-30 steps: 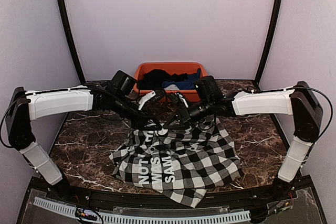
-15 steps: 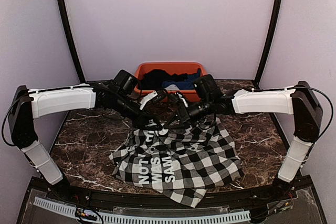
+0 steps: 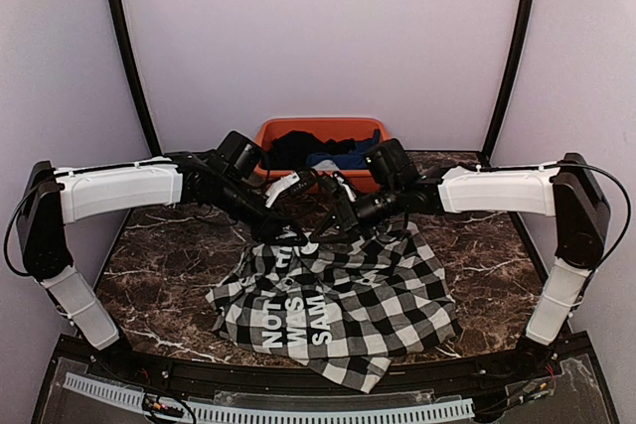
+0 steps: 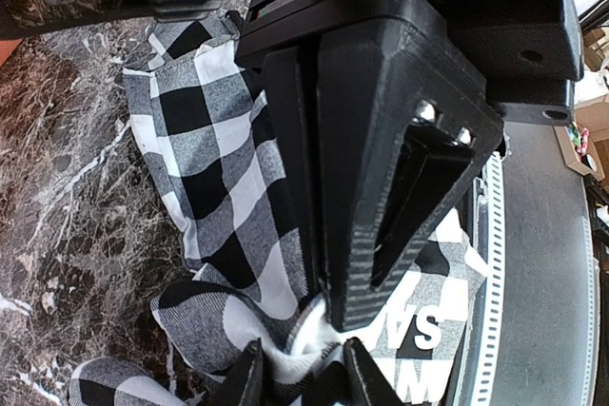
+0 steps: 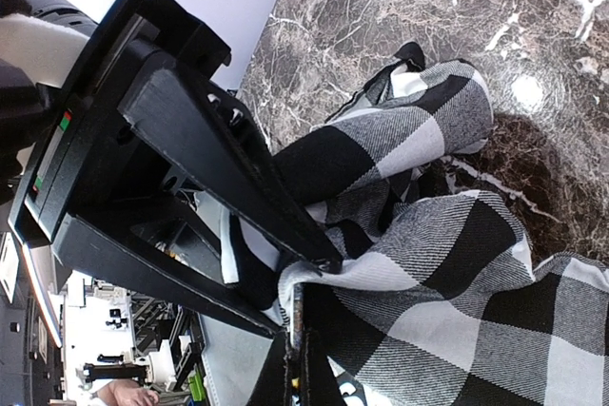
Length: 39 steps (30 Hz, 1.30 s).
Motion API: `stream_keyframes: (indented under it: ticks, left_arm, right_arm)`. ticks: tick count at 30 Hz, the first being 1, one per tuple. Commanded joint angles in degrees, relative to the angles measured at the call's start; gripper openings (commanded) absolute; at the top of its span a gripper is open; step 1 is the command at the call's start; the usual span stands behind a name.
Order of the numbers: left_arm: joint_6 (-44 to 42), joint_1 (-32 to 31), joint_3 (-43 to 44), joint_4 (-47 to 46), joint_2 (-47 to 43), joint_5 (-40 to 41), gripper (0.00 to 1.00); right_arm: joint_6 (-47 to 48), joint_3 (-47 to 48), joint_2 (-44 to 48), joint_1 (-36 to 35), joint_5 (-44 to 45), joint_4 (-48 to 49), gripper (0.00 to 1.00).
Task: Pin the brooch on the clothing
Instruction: Pin the brooch onto the flattened clothing.
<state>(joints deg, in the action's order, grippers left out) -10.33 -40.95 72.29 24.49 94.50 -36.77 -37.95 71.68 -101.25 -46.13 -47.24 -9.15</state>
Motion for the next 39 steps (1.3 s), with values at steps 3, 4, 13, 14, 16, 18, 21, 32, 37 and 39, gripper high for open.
stream_keyframes:
  ticks: [3, 4, 13, 14, 16, 18, 21, 32, 37, 39]
  left_arm:
    - [-2.08, 0.00, 0.79, 4.08, 0.62, 5.30, 0.28]
    - [-2.16, -0.01, 0.81, 4.30, 0.45, 5.35, 0.29]
    - [-2.64, 0.00, 1.28, 4.69, 0.26, 5.05, 0.35]
    - [-2.62, -0.01, 1.23, 4.69, 0.19, 5.09, 0.36]
    - [-2.63, -0.01, 1.08, 4.52, -0.02, 5.66, 0.37]
    - [-2.48, 0.05, 0.88, 4.17, -0.20, 5.78, 0.40]
    - [-2.05, 0.00, 0.76, 3.52, -0.29, 4.77, 0.45]
    - [-1.07, 0.33, -1.51, -0.66, -2.48, -1.73, 0.44]
    - [-0.88, 0.53, -1.89, -1.45, -2.64, -3.10, 0.42]
    - [-1.08, 0.64, -2.04, -1.30, -2.98, -3.04, 0.42]
  right_arm:
    - [1.62, 2.68, 0.27, -1.16, -2.85, 2.53, 0.00]
    - [1.65, 2.68, 0.33, -1.16, -2.92, 2.50, 0.00]
    - [2.08, 2.28, 0.15, -1.09, -2.61, 2.03, 0.00]
    - [2.09, 2.25, 0.13, -1.07, -2.59, 2.03, 0.00]
    - [2.05, 2.15, 0.24, -1.08, -2.60, 2.16, 0.00]
    - [2.09, 2.16, 0.24, -1.10, -2.59, 2.12, 0.00]
    - [1.95, 2.23, 0.14, -1.15, -2.67, 2.12, 0.00]
    - [2.03, 2.07, -0.40, -1.04, -2.56, 2.27, 0.00]
    - [1.62, 1.80, -0.22, -0.94, -3.33, 3.15, 0.00]
    - [1.17, 1.18, -0.05, -0.73, -3.67, 3.84, 0.00]
